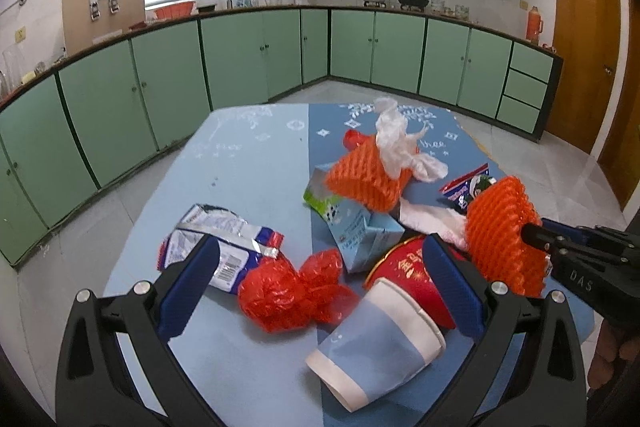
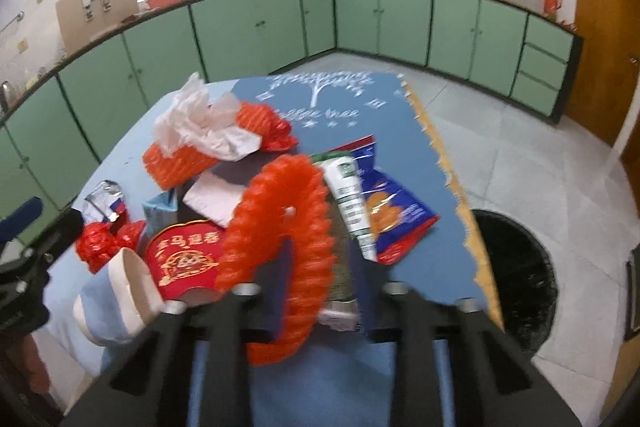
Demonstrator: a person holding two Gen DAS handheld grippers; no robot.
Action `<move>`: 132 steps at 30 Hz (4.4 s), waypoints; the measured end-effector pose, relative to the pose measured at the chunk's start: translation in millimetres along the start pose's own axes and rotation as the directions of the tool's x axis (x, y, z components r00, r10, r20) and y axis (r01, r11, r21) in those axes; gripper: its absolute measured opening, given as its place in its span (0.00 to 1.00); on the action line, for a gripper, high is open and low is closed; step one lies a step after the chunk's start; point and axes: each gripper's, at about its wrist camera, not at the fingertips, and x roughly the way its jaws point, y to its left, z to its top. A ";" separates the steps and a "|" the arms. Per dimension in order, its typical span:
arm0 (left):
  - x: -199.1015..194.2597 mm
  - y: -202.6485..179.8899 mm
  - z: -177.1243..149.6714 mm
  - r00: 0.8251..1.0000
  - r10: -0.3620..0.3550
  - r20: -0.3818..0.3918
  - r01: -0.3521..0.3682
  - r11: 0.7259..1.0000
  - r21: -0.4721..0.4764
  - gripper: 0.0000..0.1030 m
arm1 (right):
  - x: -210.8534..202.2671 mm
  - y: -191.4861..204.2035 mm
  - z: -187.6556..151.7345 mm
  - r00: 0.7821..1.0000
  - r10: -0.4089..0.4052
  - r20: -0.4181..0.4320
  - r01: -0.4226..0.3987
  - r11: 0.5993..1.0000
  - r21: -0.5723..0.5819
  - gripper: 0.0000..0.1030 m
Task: Collect trash
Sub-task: 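Grasp the long orange foam net with the right gripper and lift, then carry the orange net to the bin and open the right gripper while the left gripper grasps a tissue, then grasp the orange foam net with the left gripper while the right gripper grasps the green milk carton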
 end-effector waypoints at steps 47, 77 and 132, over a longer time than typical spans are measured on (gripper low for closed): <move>35.2 -97.3 101.9 0.945 -0.300 0.131 0.291 0.953 0.081 0.06 | -66.3 -119.3 36.2 0.957 -0.172 0.233 0.118 0.966 0.229 0.12; 132.9 -348.4 60.7 0.758 -0.608 -0.237 0.646 0.750 0.142 0.48 | -14.3 -289.2 -29.5 0.903 -0.428 -0.037 0.406 0.823 0.398 0.39; 102.6 -45.0 62.1 0.975 -0.180 -0.126 0.169 0.981 -0.093 0.08 | 8.5 -40.5 8.5 0.988 -0.106 0.115 0.099 0.993 0.070 0.67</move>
